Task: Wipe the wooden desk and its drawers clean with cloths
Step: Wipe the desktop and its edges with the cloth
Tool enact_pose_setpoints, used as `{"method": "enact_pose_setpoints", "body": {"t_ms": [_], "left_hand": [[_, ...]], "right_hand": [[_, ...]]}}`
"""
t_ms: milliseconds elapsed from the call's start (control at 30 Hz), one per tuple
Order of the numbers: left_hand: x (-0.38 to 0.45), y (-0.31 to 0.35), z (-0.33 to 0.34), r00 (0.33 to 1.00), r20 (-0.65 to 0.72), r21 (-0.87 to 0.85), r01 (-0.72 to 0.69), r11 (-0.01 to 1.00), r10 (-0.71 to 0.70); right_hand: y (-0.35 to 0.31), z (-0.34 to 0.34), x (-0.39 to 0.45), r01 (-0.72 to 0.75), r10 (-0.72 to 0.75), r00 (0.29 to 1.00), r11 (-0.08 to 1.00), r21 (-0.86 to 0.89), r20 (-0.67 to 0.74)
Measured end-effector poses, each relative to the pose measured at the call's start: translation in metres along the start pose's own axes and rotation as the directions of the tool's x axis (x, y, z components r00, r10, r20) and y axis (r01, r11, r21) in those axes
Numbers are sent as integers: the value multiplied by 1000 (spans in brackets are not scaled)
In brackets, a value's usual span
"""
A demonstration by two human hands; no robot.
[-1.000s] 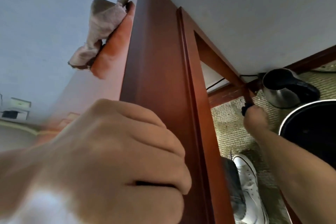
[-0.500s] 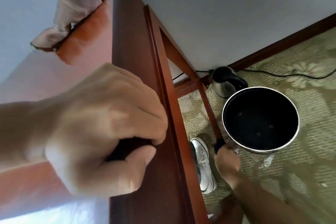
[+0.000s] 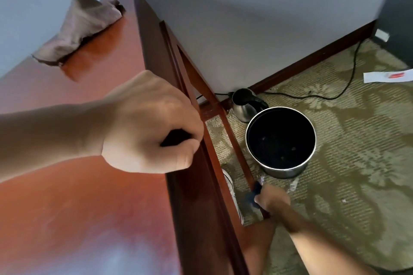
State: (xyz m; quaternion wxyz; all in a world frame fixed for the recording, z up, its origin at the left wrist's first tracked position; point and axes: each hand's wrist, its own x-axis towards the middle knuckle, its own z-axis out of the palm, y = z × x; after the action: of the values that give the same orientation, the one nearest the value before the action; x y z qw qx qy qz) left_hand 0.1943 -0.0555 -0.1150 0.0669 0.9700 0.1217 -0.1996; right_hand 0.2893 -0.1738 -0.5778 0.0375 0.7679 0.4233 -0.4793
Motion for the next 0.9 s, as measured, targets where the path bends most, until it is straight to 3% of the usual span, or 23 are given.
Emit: {"method": "enact_pose_setpoints", "body": {"t_ms": [100,167,233,333,400,433,533,567,633,733,800,900], "left_hand": [[-7,-8,-2,1000,-20,-1,10,1000,-10],[-4,-5,-4,999,-46,23,17,1000,-16],[-4,-6,-2,997,-76,32,4,999,-1],[-6,-6,-1,993,-119,17,5,1000,-3],[-7,-8,1,986,-163,-10,-24,1000,22],[-8,-9,1,976,-216,-30,-46,998,39],[-11,-14,8,889,-458,-143,-72,987,-1],[-13,-15,9,856,-515,-191,-67,979,-42],[-12,-23,6,822,-560,-257,-53,965,-103],[-4,-64,-11,882,-462,-118,42,992,-93],[6,-102,-25,924,-365,34,137,990,-115],[19,-138,-27,941,-244,62,258,964,-236]], "right_hand": [[-14,-27,-5,-3,-23,998,931,364,66],[-37,-51,-16,16,-84,994,759,651,73],[-64,-86,-38,98,-149,989,587,804,-11],[-106,-150,-85,347,-308,915,269,899,-261],[-133,-189,-124,506,-405,802,71,860,-438],[-148,-203,-141,579,-454,734,29,815,-506],[-178,-223,-182,810,-565,548,174,560,-617],[-179,-223,-188,838,-582,518,198,509,-627],[-168,-222,-200,806,-597,557,218,551,-578],[-139,-204,-201,756,-626,626,341,560,-465],[-134,-193,-193,784,-617,614,404,472,-492],[-147,-192,-170,778,-557,628,429,458,-544]]}}
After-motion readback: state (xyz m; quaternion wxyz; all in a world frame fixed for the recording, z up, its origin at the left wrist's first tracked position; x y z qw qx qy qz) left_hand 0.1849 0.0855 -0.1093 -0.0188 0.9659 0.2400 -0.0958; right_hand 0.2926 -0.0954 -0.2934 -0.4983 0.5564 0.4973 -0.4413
